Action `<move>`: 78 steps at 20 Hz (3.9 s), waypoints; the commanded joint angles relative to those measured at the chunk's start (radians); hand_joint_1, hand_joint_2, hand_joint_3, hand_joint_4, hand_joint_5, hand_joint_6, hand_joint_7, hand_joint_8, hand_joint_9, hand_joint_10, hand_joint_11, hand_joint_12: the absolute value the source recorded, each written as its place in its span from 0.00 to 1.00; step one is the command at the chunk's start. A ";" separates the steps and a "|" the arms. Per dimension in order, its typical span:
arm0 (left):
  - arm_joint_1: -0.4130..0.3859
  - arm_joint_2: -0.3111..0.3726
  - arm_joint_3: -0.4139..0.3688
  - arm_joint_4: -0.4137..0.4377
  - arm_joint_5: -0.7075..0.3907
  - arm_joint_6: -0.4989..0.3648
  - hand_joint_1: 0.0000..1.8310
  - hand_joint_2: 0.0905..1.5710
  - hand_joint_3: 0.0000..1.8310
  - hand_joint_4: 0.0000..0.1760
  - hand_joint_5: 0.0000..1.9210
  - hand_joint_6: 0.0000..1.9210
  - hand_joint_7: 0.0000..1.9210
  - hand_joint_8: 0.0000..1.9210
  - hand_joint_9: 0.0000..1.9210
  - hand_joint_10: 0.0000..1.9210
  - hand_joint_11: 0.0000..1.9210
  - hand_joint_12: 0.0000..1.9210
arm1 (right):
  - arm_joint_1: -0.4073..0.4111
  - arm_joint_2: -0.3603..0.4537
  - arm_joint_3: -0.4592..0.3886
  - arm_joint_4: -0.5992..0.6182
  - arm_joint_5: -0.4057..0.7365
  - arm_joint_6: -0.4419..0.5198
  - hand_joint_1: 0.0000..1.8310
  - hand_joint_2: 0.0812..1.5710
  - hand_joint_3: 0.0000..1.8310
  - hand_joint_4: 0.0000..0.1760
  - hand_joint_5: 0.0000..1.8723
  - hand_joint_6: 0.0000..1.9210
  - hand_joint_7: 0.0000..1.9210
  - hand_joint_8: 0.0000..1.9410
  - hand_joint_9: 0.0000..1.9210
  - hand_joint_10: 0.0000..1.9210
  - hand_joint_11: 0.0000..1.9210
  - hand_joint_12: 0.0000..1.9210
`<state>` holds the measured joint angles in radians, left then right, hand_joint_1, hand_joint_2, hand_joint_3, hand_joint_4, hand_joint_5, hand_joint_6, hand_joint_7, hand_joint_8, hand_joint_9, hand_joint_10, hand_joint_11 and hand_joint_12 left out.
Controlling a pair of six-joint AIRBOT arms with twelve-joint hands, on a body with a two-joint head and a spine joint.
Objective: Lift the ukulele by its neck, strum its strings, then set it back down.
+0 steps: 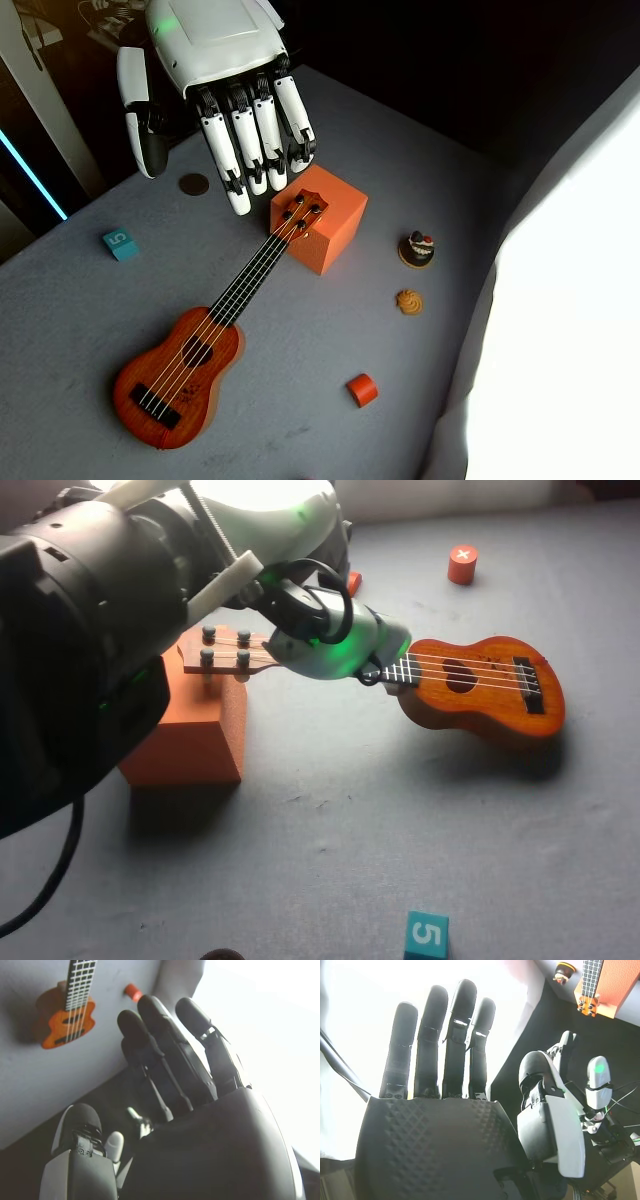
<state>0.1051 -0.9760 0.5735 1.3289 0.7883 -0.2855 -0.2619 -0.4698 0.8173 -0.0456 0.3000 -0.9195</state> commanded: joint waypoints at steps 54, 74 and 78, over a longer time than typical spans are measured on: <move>0.281 -0.520 0.512 0.145 0.243 -0.120 0.62 0.64 0.00 0.25 0.00 0.00 0.00 0.00 0.00 0.00 0.01 0.01 | 0.010 0.009 -0.012 0.008 0.099 -0.005 0.02 0.80 0.00 0.00 0.08 0.01 0.08 0.00 0.09 0.01 0.00 0.25; 0.330 -0.547 0.573 0.181 0.213 -0.139 0.61 0.65 0.00 0.17 0.16 0.02 0.19 0.01 0.20 0.03 0.00 0.59 | 0.010 0.009 -0.014 0.007 0.099 -0.006 0.00 0.80 0.00 0.00 0.08 0.00 0.11 0.00 0.09 0.01 0.00 0.30; 0.330 -0.547 0.572 0.181 0.205 -0.142 0.56 0.66 0.00 0.00 0.32 0.09 0.27 0.30 0.21 0.48 0.07 0.79 | 0.010 0.009 -0.014 0.006 0.099 -0.007 0.00 0.80 0.00 0.00 0.07 0.00 0.10 0.00 0.09 0.01 0.00 0.28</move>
<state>0.4393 -1.5192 1.1404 1.4265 0.9699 -0.4324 -0.2619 -0.4690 0.8036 -0.0460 0.2829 -0.9218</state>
